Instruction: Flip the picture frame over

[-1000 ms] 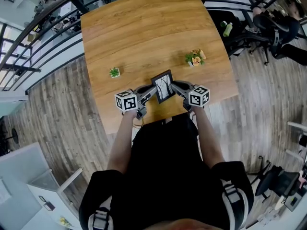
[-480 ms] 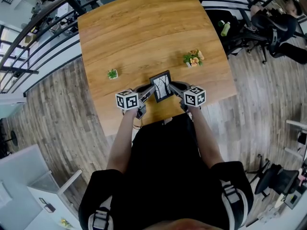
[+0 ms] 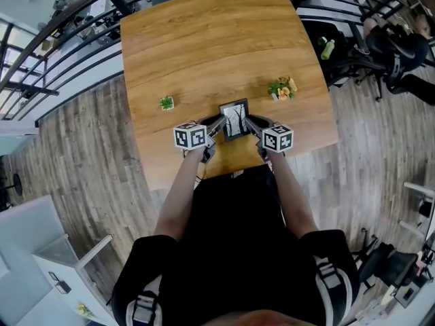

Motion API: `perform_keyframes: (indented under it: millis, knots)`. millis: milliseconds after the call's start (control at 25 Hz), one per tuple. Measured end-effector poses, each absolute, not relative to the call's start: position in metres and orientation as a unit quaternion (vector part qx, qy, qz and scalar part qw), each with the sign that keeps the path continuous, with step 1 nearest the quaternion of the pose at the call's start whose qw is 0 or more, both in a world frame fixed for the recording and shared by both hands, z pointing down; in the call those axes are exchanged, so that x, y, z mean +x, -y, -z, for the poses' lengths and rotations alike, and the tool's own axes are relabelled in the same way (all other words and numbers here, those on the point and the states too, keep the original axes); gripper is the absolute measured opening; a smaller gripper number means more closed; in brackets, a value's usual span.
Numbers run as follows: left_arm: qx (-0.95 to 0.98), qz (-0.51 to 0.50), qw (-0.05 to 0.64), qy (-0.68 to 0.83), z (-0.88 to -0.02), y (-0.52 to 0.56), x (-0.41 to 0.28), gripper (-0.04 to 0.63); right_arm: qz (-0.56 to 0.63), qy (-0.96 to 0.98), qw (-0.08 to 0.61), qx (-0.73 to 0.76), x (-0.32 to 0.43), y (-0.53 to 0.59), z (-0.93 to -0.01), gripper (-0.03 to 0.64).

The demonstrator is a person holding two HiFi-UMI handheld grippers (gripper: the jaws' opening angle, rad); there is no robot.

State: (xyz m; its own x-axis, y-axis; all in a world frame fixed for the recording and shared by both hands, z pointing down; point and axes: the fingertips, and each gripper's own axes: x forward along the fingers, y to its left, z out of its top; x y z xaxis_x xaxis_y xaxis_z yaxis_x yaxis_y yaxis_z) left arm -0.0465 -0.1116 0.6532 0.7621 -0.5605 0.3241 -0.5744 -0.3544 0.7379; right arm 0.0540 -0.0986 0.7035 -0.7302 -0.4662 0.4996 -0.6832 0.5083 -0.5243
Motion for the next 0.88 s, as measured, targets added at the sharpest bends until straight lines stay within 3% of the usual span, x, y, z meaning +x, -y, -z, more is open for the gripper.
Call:
perform_keyframes:
  millis: [880]
  knots:
    - [0.793,-0.065,0.453,0.403,-0.692,0.131,-0.06,0.086,-0.36,0.849,0.188,0.339,0.043,0.115,-0.727,0.081]
